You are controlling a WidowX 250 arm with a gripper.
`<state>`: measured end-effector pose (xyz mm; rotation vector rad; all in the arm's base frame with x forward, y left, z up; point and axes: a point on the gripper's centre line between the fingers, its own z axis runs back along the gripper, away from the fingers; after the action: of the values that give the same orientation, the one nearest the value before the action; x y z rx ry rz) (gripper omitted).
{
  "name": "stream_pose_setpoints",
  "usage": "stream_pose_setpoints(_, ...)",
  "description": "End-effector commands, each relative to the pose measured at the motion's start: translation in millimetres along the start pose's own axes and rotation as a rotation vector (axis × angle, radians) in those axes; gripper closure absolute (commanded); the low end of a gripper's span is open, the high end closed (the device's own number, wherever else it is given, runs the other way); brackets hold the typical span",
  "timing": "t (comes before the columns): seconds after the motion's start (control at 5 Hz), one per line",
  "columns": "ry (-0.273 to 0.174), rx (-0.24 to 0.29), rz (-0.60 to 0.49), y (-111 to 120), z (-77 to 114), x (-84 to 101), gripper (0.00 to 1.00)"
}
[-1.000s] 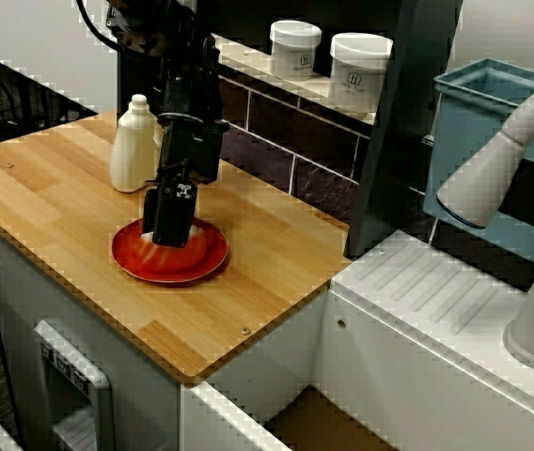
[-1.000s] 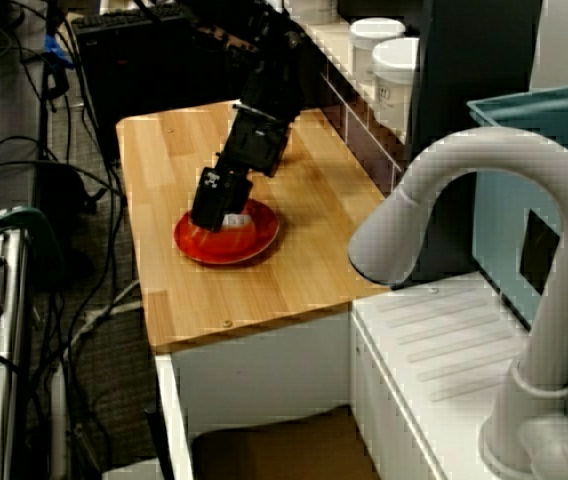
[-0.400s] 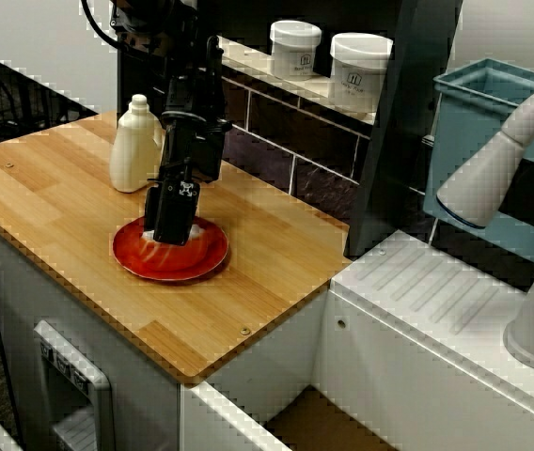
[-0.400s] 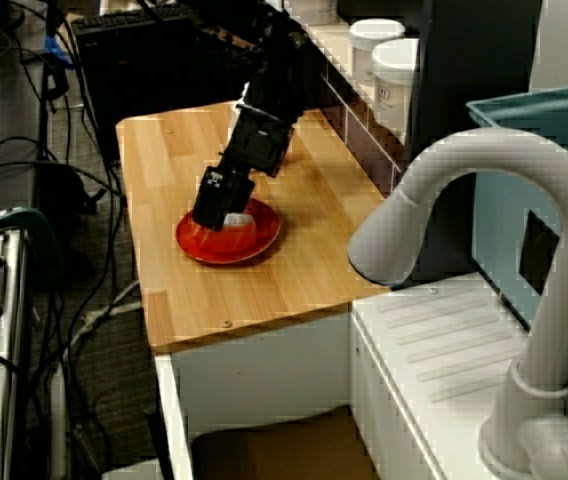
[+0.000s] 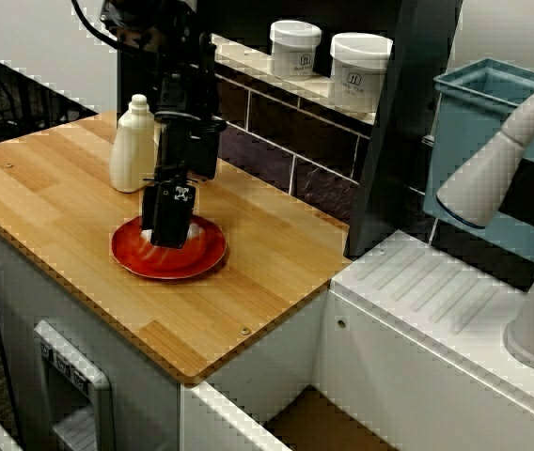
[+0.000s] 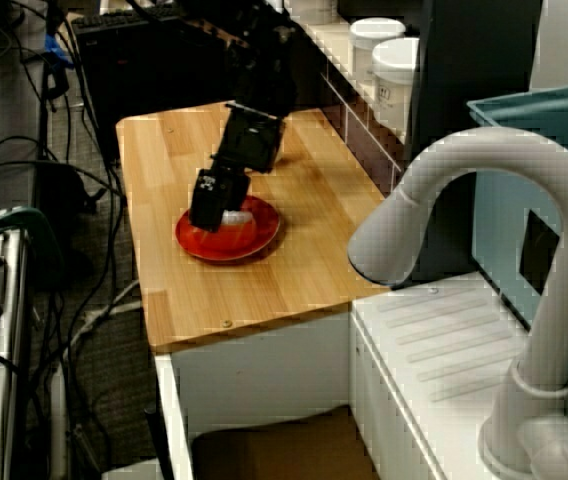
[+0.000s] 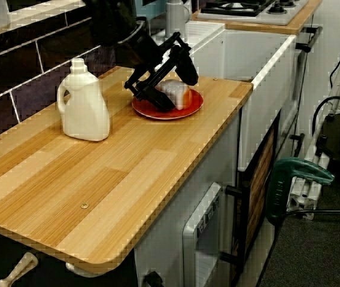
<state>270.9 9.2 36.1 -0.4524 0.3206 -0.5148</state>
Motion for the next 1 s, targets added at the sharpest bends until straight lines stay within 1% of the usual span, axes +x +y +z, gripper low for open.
stream_pose_setpoints(0.0, -0.135, 0.18, -0.002, -15.5, 26.7, -7.2, 0.0)
stream_pose_setpoints(0.2, -0.149, 0.198, -0.003, -19.3, 27.1, -10.0, 0.0)
stream_pose_setpoints(0.4, -0.154, 0.216, -0.014, -22.3, 23.0, -11.1, 0.0)
stream_pose_setpoints(0.8, -0.173, 0.25, -0.034, -34.6, 20.7, -12.6, 0.0)
